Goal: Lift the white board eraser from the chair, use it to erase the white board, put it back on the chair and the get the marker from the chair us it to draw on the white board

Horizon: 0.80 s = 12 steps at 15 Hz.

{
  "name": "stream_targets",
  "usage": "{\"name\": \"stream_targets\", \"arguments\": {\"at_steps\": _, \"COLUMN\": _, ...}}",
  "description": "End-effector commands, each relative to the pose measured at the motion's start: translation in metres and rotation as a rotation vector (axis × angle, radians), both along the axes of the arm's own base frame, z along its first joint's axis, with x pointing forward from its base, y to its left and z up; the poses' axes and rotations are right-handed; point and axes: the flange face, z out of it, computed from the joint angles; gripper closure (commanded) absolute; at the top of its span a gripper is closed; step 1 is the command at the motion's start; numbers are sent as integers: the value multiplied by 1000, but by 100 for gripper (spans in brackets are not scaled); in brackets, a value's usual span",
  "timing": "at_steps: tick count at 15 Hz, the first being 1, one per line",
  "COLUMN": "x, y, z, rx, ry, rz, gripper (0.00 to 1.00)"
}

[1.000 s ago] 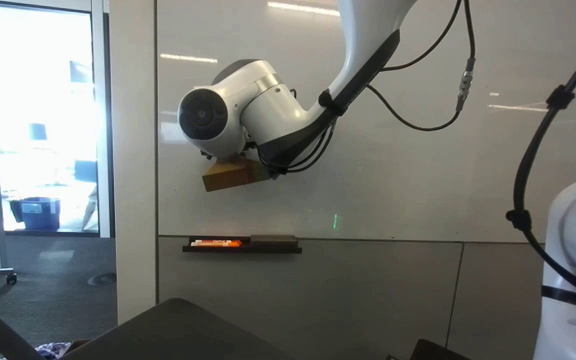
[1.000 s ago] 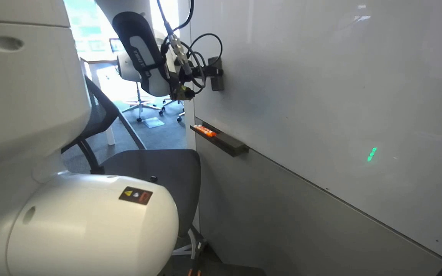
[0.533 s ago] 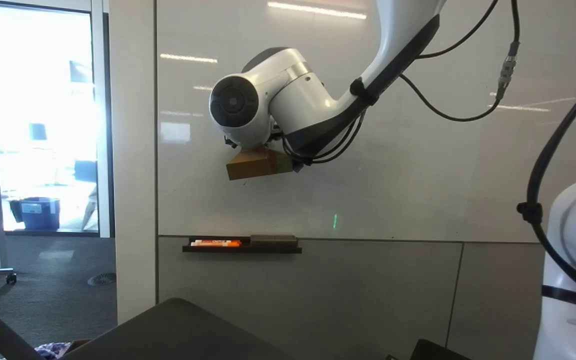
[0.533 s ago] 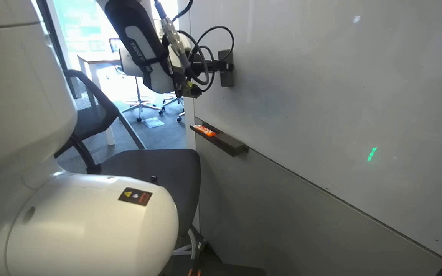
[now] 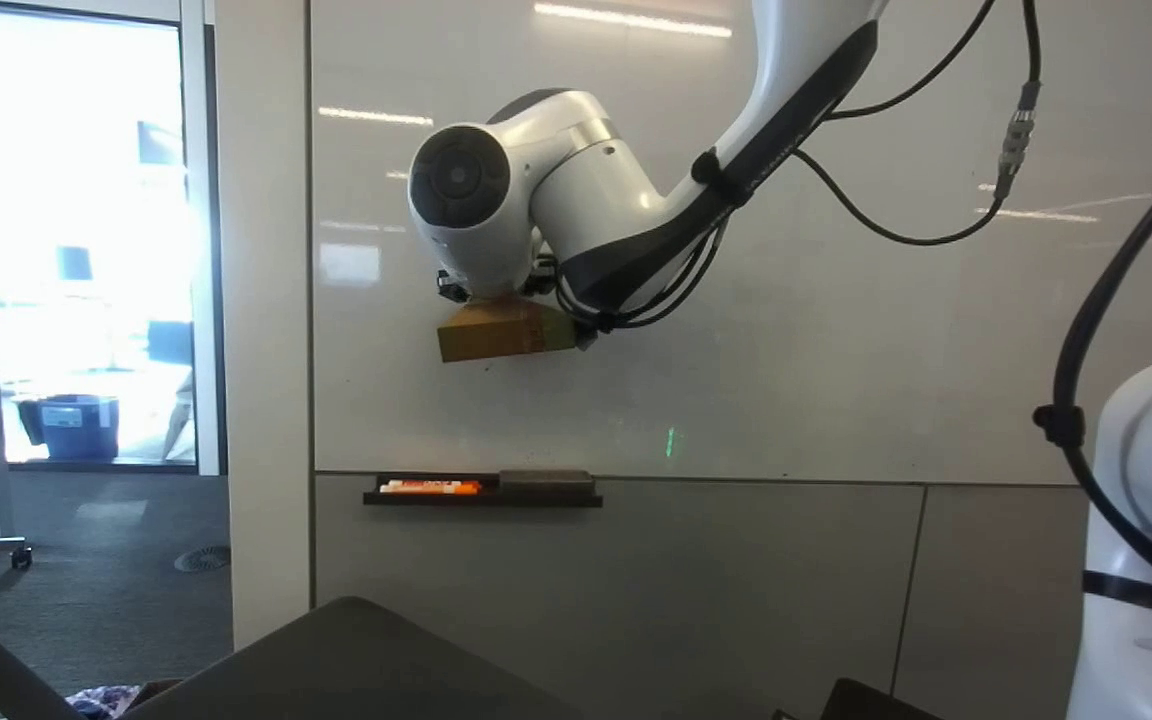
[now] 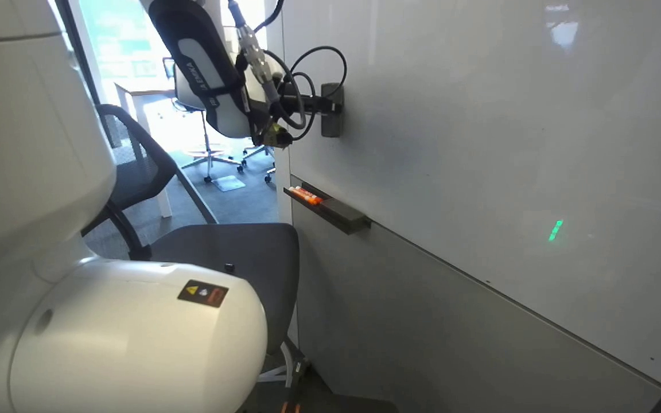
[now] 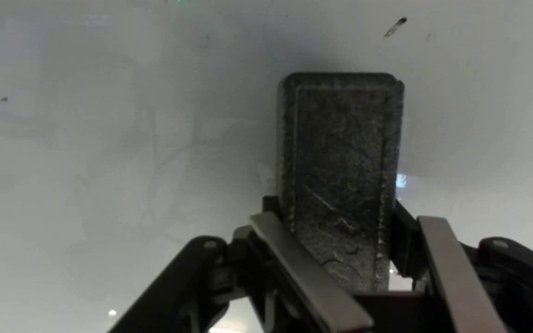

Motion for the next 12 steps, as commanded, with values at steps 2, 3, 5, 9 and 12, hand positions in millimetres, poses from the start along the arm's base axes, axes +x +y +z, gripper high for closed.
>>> {"name": "stream_targets", "arguments": {"at_steps": 2, "x": -15, "y": 66, "z": -20, "rx": 120, "ry": 129, "rz": 33, "gripper": 69}}
{"name": "stream_targets", "arguments": {"at_steps": 3, "x": -28, "y": 84, "z": -25, "rx": 154, "ry": 195, "rz": 53, "gripper": 69}}
{"name": "stream_targets", "arguments": {"at_steps": 5, "x": -54, "y": 118, "z": -33, "rx": 213, "ry": 307, "rz": 64, "gripper": 69}}
{"name": "stream_targets", "arguments": {"at_steps": 9, "x": -85, "y": 169, "z": -60, "rx": 329, "ry": 534, "rz": 110, "gripper": 69}}
{"name": "stream_targets", "arguments": {"at_steps": 12, "x": -87, "y": 192, "z": -108, "rx": 366, "ry": 690, "rz": 166, "gripper": 69}}
